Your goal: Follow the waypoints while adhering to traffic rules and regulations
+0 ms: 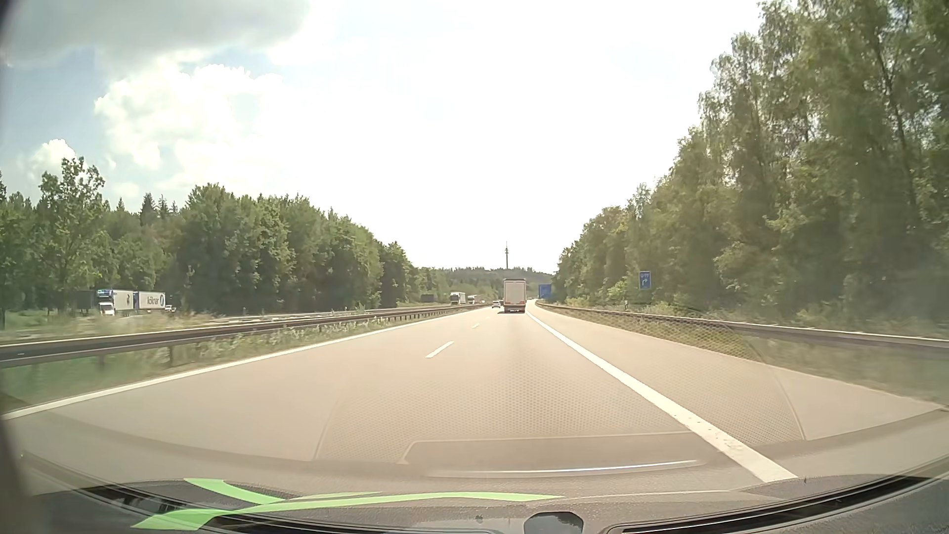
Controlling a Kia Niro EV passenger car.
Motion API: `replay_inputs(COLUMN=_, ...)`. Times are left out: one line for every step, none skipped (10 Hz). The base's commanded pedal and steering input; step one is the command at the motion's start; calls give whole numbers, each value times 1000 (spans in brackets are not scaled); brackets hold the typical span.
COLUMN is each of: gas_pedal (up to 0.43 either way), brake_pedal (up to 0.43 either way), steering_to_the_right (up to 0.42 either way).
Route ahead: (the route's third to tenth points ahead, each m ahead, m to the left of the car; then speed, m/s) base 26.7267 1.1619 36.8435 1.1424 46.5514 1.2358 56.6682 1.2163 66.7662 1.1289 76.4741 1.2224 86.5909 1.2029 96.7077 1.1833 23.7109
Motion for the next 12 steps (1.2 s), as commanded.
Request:
replay_inputs(gas_pedal=248, brake_pedal=0, steering_to_the_right=-2)
replay_inputs(gas_pedal=248, brake_pedal=0, steering_to_the_right=-2)
replay_inputs(gas_pedal=248, brake_pedal=0, steering_to_the_right=-2)
replay_inputs(gas_pedal=248, brake_pedal=0, steering_to_the_right=-2)
replay_inputs(gas_pedal=248, brake_pedal=0, steering_to_the_right=-2)
replay_inputs(gas_pedal=248, brake_pedal=0, steering_to_the_right=-2)
replay_inputs(gas_pedal=248, brake_pedal=0, steering_to_the_right=-2)
replay_inputs(gas_pedal=248, brake_pedal=0, steering_to_the_right=-2)
replay_inputs(gas_pedal=248, brake_pedal=0, steering_to_the_right=-2)
replay_inputs(gas_pedal=248, brake_pedal=0, steering_to_the_right=-2)
replay_inputs(gas_pedal=248, brake_pedal=0, steering_to_the_right=-2)
replay_inputs(gas_pedal=248, brake_pedal=0, steering_to_the_right=-2)
